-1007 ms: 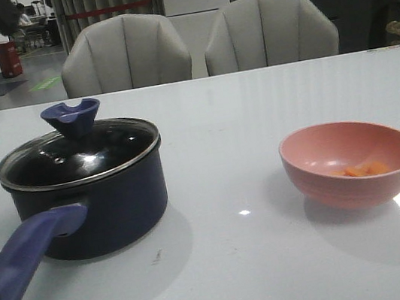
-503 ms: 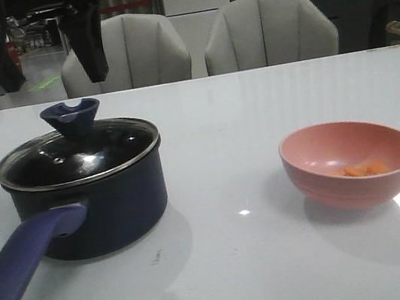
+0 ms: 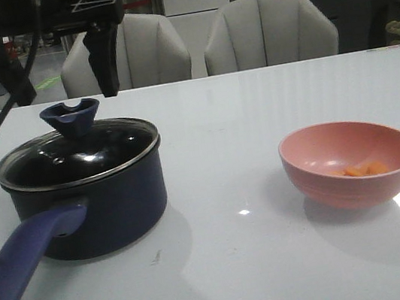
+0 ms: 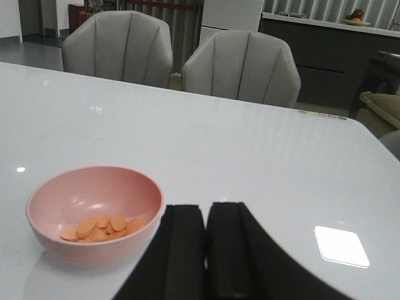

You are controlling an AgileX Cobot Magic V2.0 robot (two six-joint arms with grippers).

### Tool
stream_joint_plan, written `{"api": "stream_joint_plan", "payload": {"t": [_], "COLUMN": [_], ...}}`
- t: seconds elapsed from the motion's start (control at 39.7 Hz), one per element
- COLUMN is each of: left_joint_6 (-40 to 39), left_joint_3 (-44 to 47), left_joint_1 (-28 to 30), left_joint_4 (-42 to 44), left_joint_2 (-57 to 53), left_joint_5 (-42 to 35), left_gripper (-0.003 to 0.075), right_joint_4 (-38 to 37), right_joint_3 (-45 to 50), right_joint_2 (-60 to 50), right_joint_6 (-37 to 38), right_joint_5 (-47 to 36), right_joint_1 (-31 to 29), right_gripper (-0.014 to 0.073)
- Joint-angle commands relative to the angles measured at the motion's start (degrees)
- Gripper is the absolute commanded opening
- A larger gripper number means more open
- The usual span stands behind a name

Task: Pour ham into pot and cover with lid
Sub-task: 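Lower the left gripper onto the purple knob of the glass lid and grasp it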

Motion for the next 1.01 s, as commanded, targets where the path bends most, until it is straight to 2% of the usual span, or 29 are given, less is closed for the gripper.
{"api": "stream_joint_plan", "payload": {"t": [0.0,0.98], "left_joint_6": [-0.76,-3.13], "left_joint_3": [-1.98,-2.48], "left_joint_1": [-0.08,0.17], "left_joint_4": [0.43,0.27], "left_joint_2": [-2.17,1.74], "left_joint_5": [-0.62,-0.37], "left_gripper": [0.0658,0.0655], "right_joint_4": [0.09,0.09], "right_joint_3": [-0.29,-0.29], "right_joint_2": [-1.07,-1.07], "right_joint_6": [-0.27,-0.27], "right_joint_5": [-4.47,-4.47], "right_joint_1": [-0.33,-0.33], "right_gripper": [0.0148,0.0148]}}
